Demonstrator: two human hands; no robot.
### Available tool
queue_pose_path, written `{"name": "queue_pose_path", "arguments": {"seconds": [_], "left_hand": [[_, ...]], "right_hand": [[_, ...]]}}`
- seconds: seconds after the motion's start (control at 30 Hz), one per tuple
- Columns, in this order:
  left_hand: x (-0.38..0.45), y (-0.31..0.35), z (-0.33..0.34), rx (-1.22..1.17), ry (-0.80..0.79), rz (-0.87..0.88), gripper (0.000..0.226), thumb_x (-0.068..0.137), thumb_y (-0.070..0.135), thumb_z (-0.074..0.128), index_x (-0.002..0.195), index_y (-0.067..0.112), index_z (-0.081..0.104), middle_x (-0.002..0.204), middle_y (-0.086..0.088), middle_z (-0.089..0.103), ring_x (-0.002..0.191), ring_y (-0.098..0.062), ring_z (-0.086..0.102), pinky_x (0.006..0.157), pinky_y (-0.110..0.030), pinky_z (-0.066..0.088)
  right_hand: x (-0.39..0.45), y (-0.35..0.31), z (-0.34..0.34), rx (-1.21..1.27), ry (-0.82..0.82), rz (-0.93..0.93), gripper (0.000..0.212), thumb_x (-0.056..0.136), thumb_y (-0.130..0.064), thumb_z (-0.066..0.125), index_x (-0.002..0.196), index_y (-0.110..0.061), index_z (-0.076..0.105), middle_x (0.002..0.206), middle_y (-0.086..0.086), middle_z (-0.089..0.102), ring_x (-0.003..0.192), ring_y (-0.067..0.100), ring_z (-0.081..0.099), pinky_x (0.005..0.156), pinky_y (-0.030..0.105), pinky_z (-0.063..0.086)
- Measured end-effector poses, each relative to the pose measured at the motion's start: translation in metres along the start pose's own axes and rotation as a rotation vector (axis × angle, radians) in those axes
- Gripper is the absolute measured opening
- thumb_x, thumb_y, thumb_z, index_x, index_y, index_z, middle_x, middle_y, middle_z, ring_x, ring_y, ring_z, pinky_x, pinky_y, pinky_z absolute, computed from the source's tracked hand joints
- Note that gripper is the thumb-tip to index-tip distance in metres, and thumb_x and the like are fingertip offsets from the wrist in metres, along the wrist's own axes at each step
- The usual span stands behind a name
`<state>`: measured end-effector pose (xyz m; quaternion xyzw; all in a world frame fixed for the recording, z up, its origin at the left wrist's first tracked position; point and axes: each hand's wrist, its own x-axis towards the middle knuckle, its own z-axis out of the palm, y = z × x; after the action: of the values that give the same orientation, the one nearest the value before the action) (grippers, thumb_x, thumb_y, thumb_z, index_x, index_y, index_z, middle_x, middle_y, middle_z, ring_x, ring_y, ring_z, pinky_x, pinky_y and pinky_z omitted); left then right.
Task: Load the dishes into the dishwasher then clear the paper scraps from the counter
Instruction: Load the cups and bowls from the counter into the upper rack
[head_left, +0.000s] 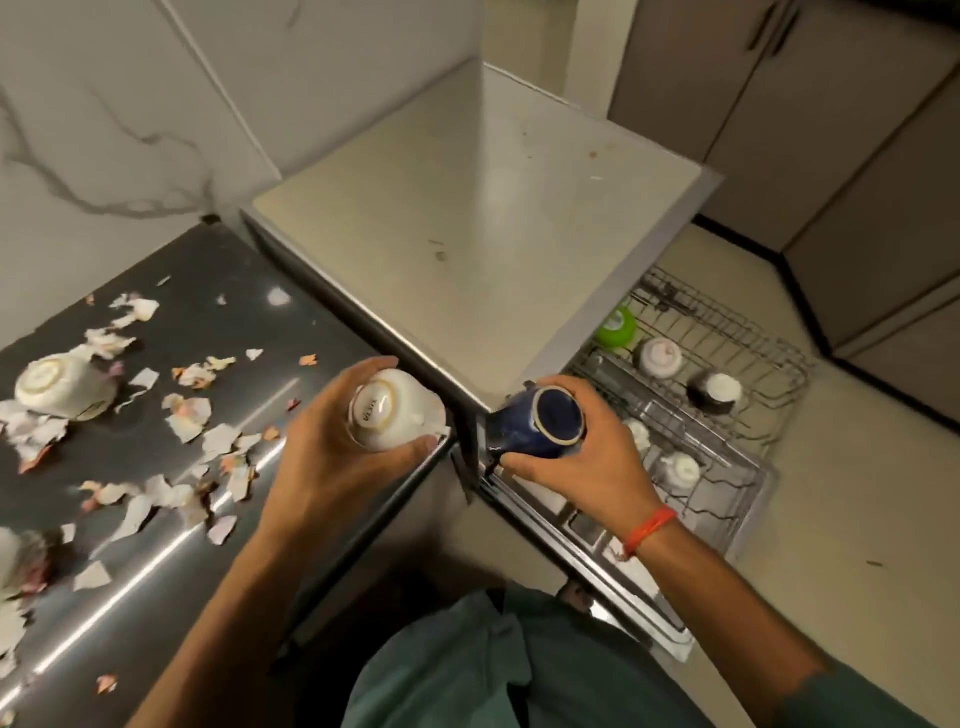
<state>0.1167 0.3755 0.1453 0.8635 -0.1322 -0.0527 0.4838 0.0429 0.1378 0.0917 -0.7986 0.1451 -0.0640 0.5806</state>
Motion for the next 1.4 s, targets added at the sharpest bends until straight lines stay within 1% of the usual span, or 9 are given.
{"name": "queue_pose_path", "arguments": {"seconds": [0.2, 0.33, 0.43, 0.57, 0.7, 0.9, 1.0, 1.23, 1.4], "left_hand": [[-0.006, 0.028, 0.065, 0.005, -0.183, -0.002, 0.069, 0.060, 0.032, 0.093, 0.124, 0.034, 0.065, 0.109, 0.016, 0.073, 0.100, -0.002, 0.069, 0.085, -0.020, 0.054], [-0.015, 0.034, 0.115, 0.007, -0.327, -0.022, 0.074, 0.066, 0.019, 0.097, 0.129, 0.034, 0.062, 0.114, 0.008, 0.073, 0.105, -0.012, 0.071, 0.090, -0.039, 0.059], [-0.017, 0.035, 0.149, 0.065, -0.415, 0.007, 0.071, 0.068, 0.016, 0.094, 0.128, 0.034, 0.061, 0.117, 0.013, 0.070, 0.108, -0.007, 0.068, 0.090, -0.031, 0.058], [-0.010, 0.037, 0.190, 0.129, -0.531, 0.018, 0.070, 0.069, 0.018, 0.091, 0.127, 0.039, 0.057, 0.118, 0.020, 0.065, 0.110, 0.001, 0.063, 0.089, -0.022, 0.055], [0.006, 0.030, 0.227, 0.192, -0.617, 0.029, 0.071, 0.069, 0.019, 0.087, 0.128, 0.038, 0.053, 0.116, 0.020, 0.061, 0.108, 0.001, 0.059, 0.084, -0.015, 0.051], [0.049, -0.001, 0.284, 0.285, -0.736, 0.009, 0.071, 0.070, 0.022, 0.086, 0.128, 0.042, 0.051, 0.118, 0.018, 0.058, 0.109, -0.006, 0.058, 0.092, -0.032, 0.052], [0.069, -0.022, 0.312, 0.361, -0.817, -0.008, 0.072, 0.068, 0.024, 0.086, 0.126, 0.044, 0.049, 0.120, 0.014, 0.057, 0.109, -0.015, 0.059, 0.094, -0.041, 0.053], [0.089, -0.063, 0.358, 0.370, -0.880, -0.075, 0.073, 0.068, 0.013, 0.085, 0.131, 0.030, 0.052, 0.120, 0.005, 0.057, 0.109, -0.018, 0.058, 0.092, -0.030, 0.050], [0.093, -0.096, 0.385, 0.381, -0.824, -0.116, 0.075, 0.066, 0.010, 0.085, 0.130, 0.031, 0.053, 0.125, 0.005, 0.056, 0.111, -0.019, 0.056, 0.089, -0.035, 0.051]], "right_hand": [[-0.037, 0.058, -0.067, 0.031, 0.145, 0.170, 0.073, 0.060, -0.027, 0.097, 0.118, -0.040, 0.056, 0.112, -0.028, 0.063, 0.106, -0.008, 0.060, 0.086, 0.013, 0.049], [-0.062, 0.098, -0.099, 0.015, 0.226, 0.288, 0.075, 0.060, -0.028, 0.097, 0.120, -0.034, 0.053, 0.112, -0.026, 0.060, 0.104, -0.013, 0.057, 0.086, 0.012, 0.046], [-0.075, 0.122, -0.116, 0.027, 0.254, 0.364, 0.074, 0.060, -0.026, 0.098, 0.118, -0.033, 0.052, 0.109, -0.023, 0.061, 0.101, -0.008, 0.059, 0.085, 0.018, 0.049], [-0.086, 0.149, -0.131, 0.023, 0.284, 0.425, 0.075, 0.060, -0.025, 0.097, 0.119, -0.029, 0.053, 0.108, -0.025, 0.059, 0.099, -0.017, 0.056, 0.078, 0.005, 0.044], [-0.085, 0.168, -0.139, 0.012, 0.314, 0.475, 0.074, 0.061, -0.023, 0.096, 0.120, -0.031, 0.051, 0.108, -0.024, 0.059, 0.098, -0.011, 0.057, 0.075, 0.002, 0.042], [-0.064, 0.192, -0.136, -0.062, 0.446, 0.527, 0.076, 0.057, -0.022, 0.096, 0.121, -0.029, 0.056, 0.115, -0.007, 0.058, 0.103, 0.011, 0.059, 0.086, 0.015, 0.046], [-0.051, 0.203, -0.130, -0.112, 0.468, 0.553, 0.080, 0.056, -0.022, 0.096, 0.126, -0.025, 0.057, 0.119, -0.004, 0.051, 0.107, 0.011, 0.054, 0.095, 0.020, 0.045], [-0.027, 0.247, -0.113, -0.285, 0.378, 0.687, 0.086, 0.060, -0.026, 0.094, 0.136, -0.028, 0.053, 0.128, -0.001, 0.051, 0.121, 0.023, 0.049, 0.105, 0.037, 0.047], [-0.015, 0.282, -0.097, -0.365, 0.311, 0.807, 0.083, 0.063, -0.029, 0.091, 0.136, -0.029, 0.051, 0.131, 0.001, 0.051, 0.122, 0.028, 0.050, 0.103, 0.043, 0.049]]}}
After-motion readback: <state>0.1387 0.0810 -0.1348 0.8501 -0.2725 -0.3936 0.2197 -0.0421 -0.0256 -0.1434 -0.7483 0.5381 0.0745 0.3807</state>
